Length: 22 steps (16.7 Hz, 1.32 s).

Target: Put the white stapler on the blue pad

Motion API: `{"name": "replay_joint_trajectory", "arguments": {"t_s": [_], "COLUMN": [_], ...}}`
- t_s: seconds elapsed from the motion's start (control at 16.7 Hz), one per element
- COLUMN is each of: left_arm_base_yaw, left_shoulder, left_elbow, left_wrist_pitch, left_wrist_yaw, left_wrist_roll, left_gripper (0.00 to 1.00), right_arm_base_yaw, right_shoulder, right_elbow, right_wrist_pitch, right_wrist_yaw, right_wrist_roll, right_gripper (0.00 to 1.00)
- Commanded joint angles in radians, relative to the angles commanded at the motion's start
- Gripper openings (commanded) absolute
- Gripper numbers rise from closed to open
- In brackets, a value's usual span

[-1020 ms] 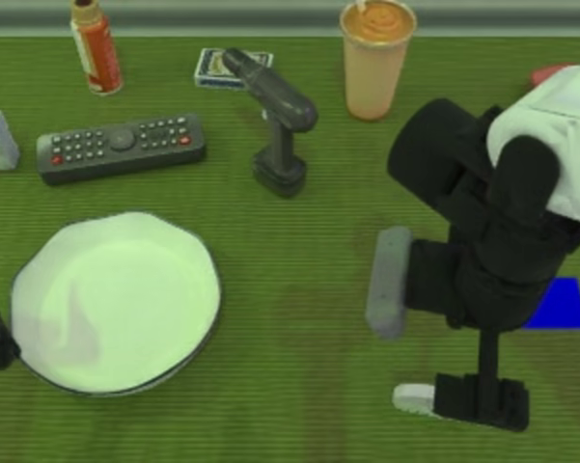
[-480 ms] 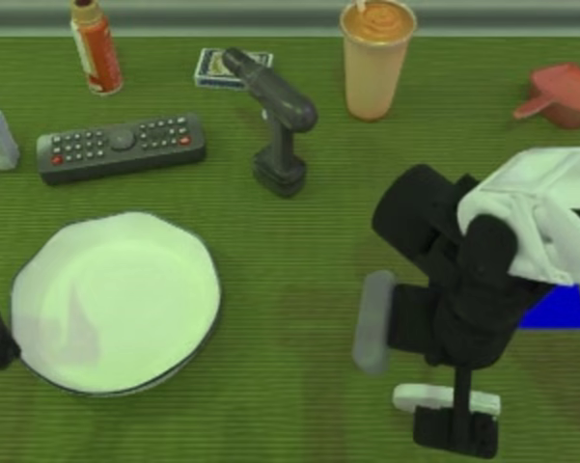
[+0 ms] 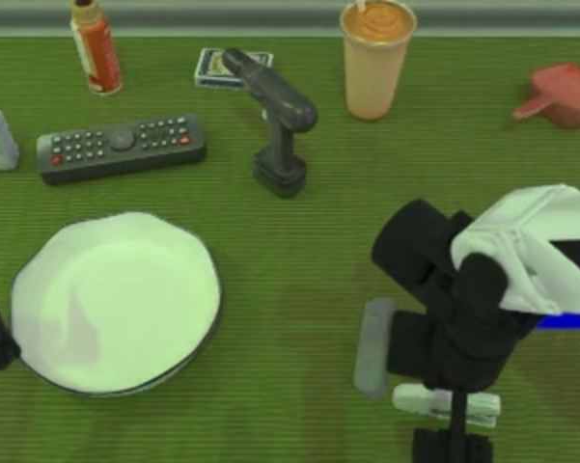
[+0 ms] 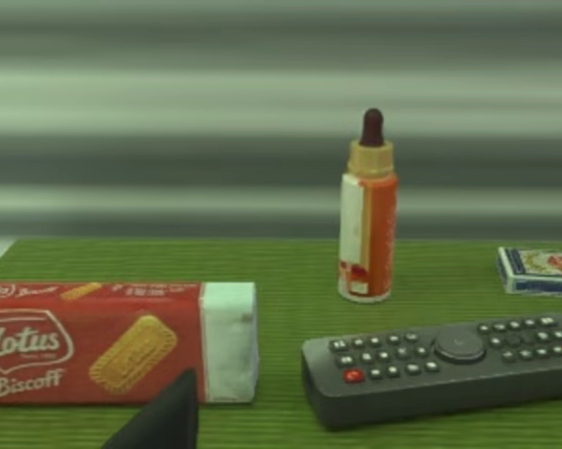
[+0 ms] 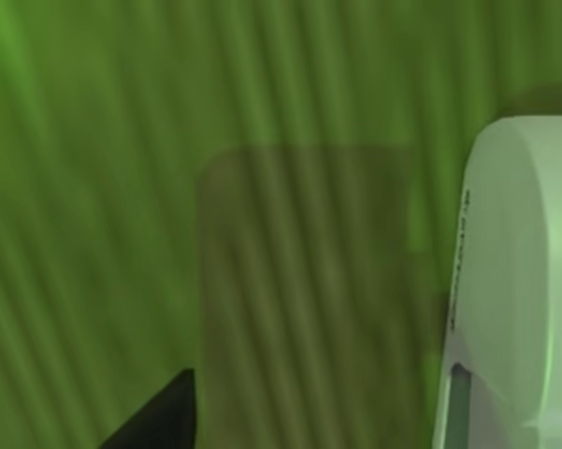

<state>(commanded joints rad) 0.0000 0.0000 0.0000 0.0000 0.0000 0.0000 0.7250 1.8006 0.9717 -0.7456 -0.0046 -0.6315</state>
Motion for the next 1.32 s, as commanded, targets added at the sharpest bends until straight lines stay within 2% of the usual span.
{"name": "replay_joint_trajectory", "arguments": {"t_s": [0.78,1.32], "left_arm_base_yaw": [0.0,0.0], "left_shoulder": [0.0,0.0], "left_elbow": [0.0,0.0], "left_wrist_pitch": [0.0,0.0], "left_wrist_yaw": [0.0,0.0], "left_wrist_roll": [0.0,0.0], "left_gripper": [1.0,1.0], "right_arm_base_yaw": [0.0,-0.001], "right_shoulder": [0.0,-0.001], "right_elbow": [0.0,0.0], "right_wrist_pitch": [0.0,0.0], "right_wrist_yaw": [0.0,0.0], "right_wrist_roll": [0.0,0.001], "right_gripper": [0.02,0.0]}}
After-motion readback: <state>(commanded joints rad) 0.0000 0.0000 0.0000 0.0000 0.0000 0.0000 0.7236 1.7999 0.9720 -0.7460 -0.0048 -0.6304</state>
